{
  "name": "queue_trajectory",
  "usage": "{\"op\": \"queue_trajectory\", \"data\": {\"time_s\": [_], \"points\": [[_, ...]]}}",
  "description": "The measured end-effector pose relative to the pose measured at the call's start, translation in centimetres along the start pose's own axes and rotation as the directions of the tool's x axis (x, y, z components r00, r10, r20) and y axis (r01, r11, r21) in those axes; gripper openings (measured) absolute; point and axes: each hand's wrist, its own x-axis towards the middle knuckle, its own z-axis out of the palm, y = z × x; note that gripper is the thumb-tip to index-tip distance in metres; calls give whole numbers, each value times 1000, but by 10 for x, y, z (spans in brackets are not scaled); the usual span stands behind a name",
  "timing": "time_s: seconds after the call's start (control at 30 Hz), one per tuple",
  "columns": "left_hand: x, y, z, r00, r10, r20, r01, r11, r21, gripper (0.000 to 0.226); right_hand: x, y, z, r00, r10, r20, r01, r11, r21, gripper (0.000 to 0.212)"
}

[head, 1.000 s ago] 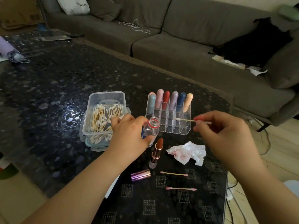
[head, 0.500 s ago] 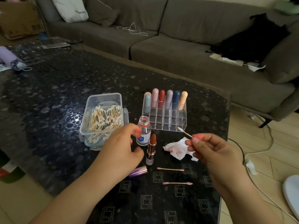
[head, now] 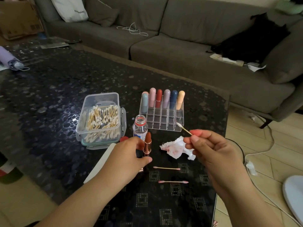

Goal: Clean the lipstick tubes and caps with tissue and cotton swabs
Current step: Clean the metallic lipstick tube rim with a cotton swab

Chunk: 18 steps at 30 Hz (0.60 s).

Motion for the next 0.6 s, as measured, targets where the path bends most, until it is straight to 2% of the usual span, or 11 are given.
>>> {"op": "queue_trajectory", "data": {"time_s": [0.1, 0.2, 0.3, 0.43, 0.6], "points": [[0, 1, 1, 1000, -19, 2, 20, 1000, -19, 21, 1, 1, 0, 1000, -9, 23, 9, 1000, -3, 25], [0, 1, 1, 1000, -7, -11, 6, 998, -55, 14, 1, 2, 0, 998, -39, 52, 40, 999, -19, 14], [-2, 4, -3, 999, 39, -34, -46, 974, -221, 8, -2, -1, 0, 992, -106, 74, 114, 987, -117, 13], [-3, 10, -6, 998, 62, -1, -55, 874, -484, 7, -8, -9, 5, 961, -254, 112, 276, 919, -282, 14], [-6, 17, -5, 993, 117, 23, -80, 802, -592, 9, -11, -13, 8, 917, -384, 104, 394, 838, -378, 12]]}}
